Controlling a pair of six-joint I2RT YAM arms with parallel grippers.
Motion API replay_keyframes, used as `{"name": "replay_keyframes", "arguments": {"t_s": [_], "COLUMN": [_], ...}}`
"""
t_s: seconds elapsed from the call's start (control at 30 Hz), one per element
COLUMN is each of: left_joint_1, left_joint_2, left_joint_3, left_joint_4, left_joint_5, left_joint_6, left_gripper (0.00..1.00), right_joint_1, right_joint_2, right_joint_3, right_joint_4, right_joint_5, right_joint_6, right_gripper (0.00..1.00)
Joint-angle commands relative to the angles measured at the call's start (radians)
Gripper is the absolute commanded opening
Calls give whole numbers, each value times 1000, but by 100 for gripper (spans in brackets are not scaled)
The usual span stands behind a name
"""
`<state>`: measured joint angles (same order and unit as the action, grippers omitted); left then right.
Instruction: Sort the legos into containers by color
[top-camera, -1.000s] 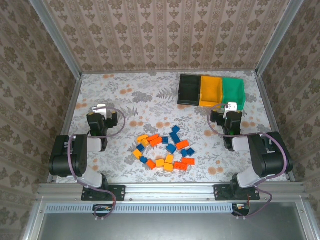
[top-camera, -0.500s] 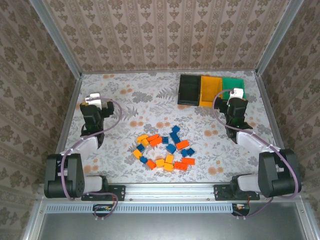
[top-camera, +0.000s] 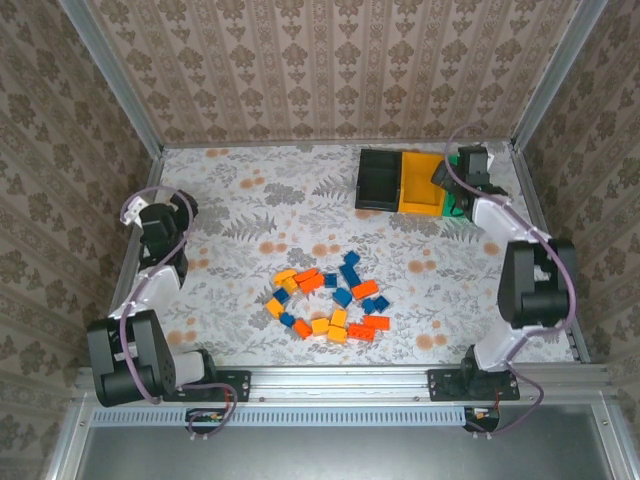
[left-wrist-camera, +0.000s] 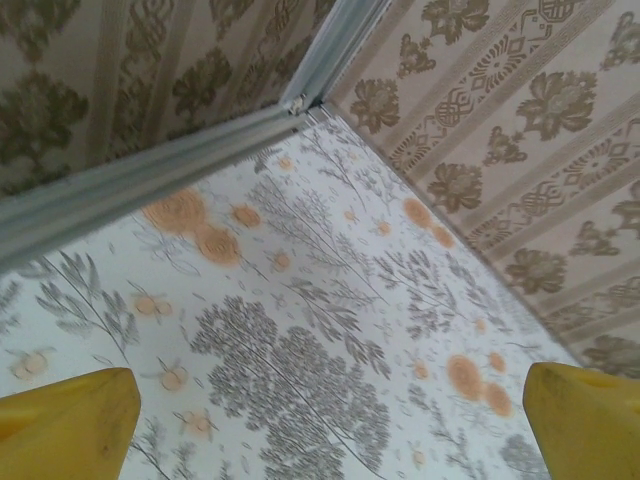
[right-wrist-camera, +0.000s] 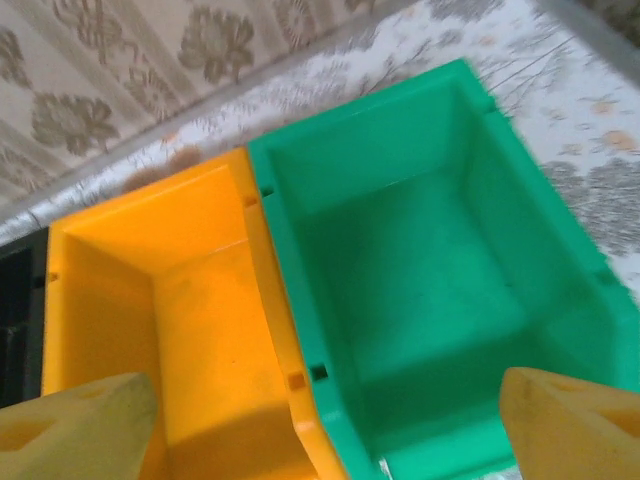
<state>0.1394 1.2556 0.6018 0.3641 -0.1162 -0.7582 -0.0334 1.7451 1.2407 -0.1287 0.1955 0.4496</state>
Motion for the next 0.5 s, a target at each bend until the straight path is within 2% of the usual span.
{"name": "replay_keyframes", "arguments": {"t_s": [0.0,0.3,0.4,0.47], "left_joint_1": [11,-21,-55,-77], "left_joint_2": [-39,-122,-147,-158], "left_joint_3": [-44,-9,-6,-14], "left_joint_4": [65,-154,-219,-231], "left_joint_5": [140,189,177,177], "left_joint_6": [-147,-127,-104,-96], "left_gripper": [100,97,96,96], "right_joint_1": [-32,-46,-46,-46], "right_joint_2": [108,312,344,363], "right_joint_3": [112,319,347,366], "right_joint_4": [-230,-327,-339,-357], "right_joint_5": [-104,-144,-165,-169], "right_joint_6": [4,-6,-15,-22], "right_gripper": [87,74,68,60]}}
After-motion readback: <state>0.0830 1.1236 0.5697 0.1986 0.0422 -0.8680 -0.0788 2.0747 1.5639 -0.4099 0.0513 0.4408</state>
